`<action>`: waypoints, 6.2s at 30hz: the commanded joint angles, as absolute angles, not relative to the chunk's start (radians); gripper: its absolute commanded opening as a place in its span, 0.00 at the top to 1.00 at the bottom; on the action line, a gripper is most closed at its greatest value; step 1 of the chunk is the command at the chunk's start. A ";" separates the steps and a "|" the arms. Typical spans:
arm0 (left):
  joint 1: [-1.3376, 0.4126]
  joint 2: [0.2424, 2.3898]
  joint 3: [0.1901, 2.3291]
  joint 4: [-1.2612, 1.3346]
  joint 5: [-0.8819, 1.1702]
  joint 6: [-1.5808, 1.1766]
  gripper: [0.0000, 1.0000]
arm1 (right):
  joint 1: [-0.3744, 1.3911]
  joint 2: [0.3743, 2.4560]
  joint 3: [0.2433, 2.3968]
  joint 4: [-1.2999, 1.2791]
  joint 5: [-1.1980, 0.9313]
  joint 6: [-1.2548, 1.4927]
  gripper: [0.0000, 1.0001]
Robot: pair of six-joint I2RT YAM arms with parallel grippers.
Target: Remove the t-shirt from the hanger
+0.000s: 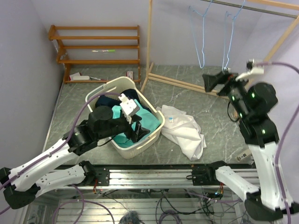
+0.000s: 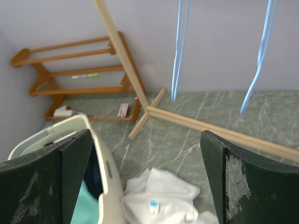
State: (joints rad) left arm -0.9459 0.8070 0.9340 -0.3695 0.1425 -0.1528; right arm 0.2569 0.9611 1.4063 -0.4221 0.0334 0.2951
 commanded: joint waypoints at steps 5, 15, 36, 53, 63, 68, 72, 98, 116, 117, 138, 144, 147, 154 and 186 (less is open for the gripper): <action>-0.943 1.066 1.096 -0.176 0.237 -0.211 0.19 | 0.254 0.624 1.234 -0.620 -0.162 0.325 0.00; -1.013 1.666 1.541 -0.323 0.175 -0.161 0.16 | 0.254 0.401 1.261 -0.831 -0.001 0.281 0.00; -1.088 2.232 1.906 -0.606 -0.088 -0.172 0.05 | 0.254 0.338 1.223 -0.845 -0.013 0.261 0.00; -1.089 2.354 1.883 -0.611 -0.129 -0.208 0.26 | 0.254 0.320 1.206 -0.827 -0.016 0.255 0.00; -1.089 2.251 1.881 -0.632 -0.060 -0.180 0.93 | 0.253 0.315 1.195 -0.817 -0.001 0.262 0.00; -1.089 2.123 1.910 -0.656 -0.118 -0.163 0.93 | 0.254 0.306 1.191 -0.814 0.020 0.264 0.00; -1.088 2.022 1.962 -0.693 -0.196 -0.143 0.93 | 0.254 0.302 1.188 -0.812 0.029 0.266 0.00; -1.018 1.403 1.885 -0.789 -0.780 0.002 0.93 | 0.253 0.295 1.158 -0.793 0.027 0.288 0.00; -0.864 1.262 1.167 -0.818 -0.535 -0.421 0.68 | 0.253 0.304 1.125 -0.778 -0.007 0.303 0.00; -0.858 1.262 1.133 -0.793 -0.489 -0.425 0.63 | 0.254 0.302 1.121 -0.776 -0.009 0.305 0.00; -0.839 1.184 1.290 -0.868 -0.374 -0.364 0.01 | 0.254 0.325 1.093 -0.759 -0.066 0.311 0.00; -0.839 1.050 1.393 -0.915 -0.459 -0.315 0.01 | 0.254 0.390 1.039 -0.779 -0.094 0.308 0.00; -0.839 0.966 1.360 -0.887 -0.540 -0.295 0.01 | 0.254 0.479 0.973 -0.784 -0.106 0.304 0.00; -0.811 1.011 1.341 -0.874 -0.541 -0.278 0.01 | 0.254 0.709 0.983 -0.760 -0.064 0.328 0.00; -0.192 0.516 0.910 -0.653 -0.229 -0.313 0.01 | 0.255 0.696 0.907 -0.721 0.080 0.398 0.00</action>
